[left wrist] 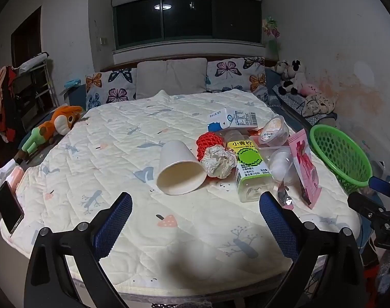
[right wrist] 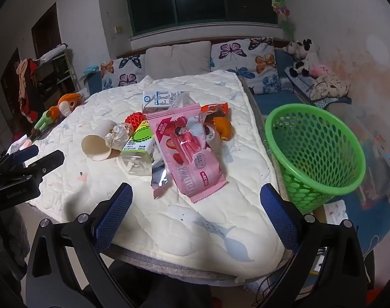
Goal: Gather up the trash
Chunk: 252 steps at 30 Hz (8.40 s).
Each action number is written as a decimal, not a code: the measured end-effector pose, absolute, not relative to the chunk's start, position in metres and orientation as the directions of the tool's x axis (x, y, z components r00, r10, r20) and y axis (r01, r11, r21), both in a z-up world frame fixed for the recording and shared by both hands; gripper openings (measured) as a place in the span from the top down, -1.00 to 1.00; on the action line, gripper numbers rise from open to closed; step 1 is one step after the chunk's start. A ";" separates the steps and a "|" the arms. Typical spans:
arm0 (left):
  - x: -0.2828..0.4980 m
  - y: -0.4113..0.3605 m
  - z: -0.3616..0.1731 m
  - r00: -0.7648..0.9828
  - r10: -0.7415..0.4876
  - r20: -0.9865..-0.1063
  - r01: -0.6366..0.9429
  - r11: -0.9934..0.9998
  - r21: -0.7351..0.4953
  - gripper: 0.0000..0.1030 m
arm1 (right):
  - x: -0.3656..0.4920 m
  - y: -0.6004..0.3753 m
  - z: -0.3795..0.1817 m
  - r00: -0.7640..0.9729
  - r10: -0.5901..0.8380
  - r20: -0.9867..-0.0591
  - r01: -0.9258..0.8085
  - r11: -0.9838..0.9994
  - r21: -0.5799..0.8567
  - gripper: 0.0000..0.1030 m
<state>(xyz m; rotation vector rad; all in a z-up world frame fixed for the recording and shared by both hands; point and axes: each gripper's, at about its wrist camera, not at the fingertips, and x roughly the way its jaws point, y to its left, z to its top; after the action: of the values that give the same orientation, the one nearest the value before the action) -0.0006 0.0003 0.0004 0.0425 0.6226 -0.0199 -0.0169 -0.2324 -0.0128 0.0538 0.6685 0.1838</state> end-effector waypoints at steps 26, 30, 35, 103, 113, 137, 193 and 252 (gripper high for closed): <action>-0.004 -0.003 0.003 0.809 -0.028 -0.587 0.054 0.998 0.026 -0.86 | -0.016 -0.231 -0.013 0.766 0.187 -0.615 -0.148 0.982 0.114 -0.91; -0.003 -0.004 0.003 0.809 -0.028 -0.588 0.053 0.998 0.025 -0.86 | -0.017 -0.231 -0.012 0.766 0.188 -0.614 -0.150 0.982 0.114 -0.91; -0.004 -0.004 0.003 0.810 -0.029 -0.586 0.054 0.998 0.026 -0.86 | -0.016 -0.232 -0.013 0.765 0.189 -0.616 -0.149 0.982 0.116 -0.91; 0.031 0.017 -0.014 0.773 -0.007 -0.634 0.030 0.999 0.024 -0.86 | 0.040 -0.219 -0.019 0.705 0.299 -0.642 -0.280 0.950 0.135 -0.91; 0.047 0.025 -0.018 0.758 -0.002 -0.653 0.017 1.000 0.017 -0.86 | 0.073 -0.217 -0.024 0.682 0.320 -0.658 -0.317 0.940 0.129 -0.90; 0.103 0.045 -0.024 0.711 -0.052 -0.702 0.027 0.999 -0.047 -0.86 | 0.110 -0.220 -0.036 0.636 0.352 -0.686 -0.337 0.927 0.163 -0.44; 0.148 0.031 0.026 0.643 -0.318 -0.697 0.173 0.947 -0.272 -0.28 | 0.082 -0.341 0.017 0.786 0.233 -0.573 -0.088 0.959 0.269 -0.40; 0.206 -0.325 -0.020 0.335 -0.574 -0.747 0.620 0.731 -0.284 -0.36 | 0.048 -0.490 -0.038 0.771 0.015 -0.637 0.235 0.922 0.307 -0.71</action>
<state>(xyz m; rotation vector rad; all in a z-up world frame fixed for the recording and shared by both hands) 0.2063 -0.3247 -0.0195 0.0547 0.9506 -0.7797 0.0481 -0.4903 -0.0379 0.3859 0.6848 -0.1226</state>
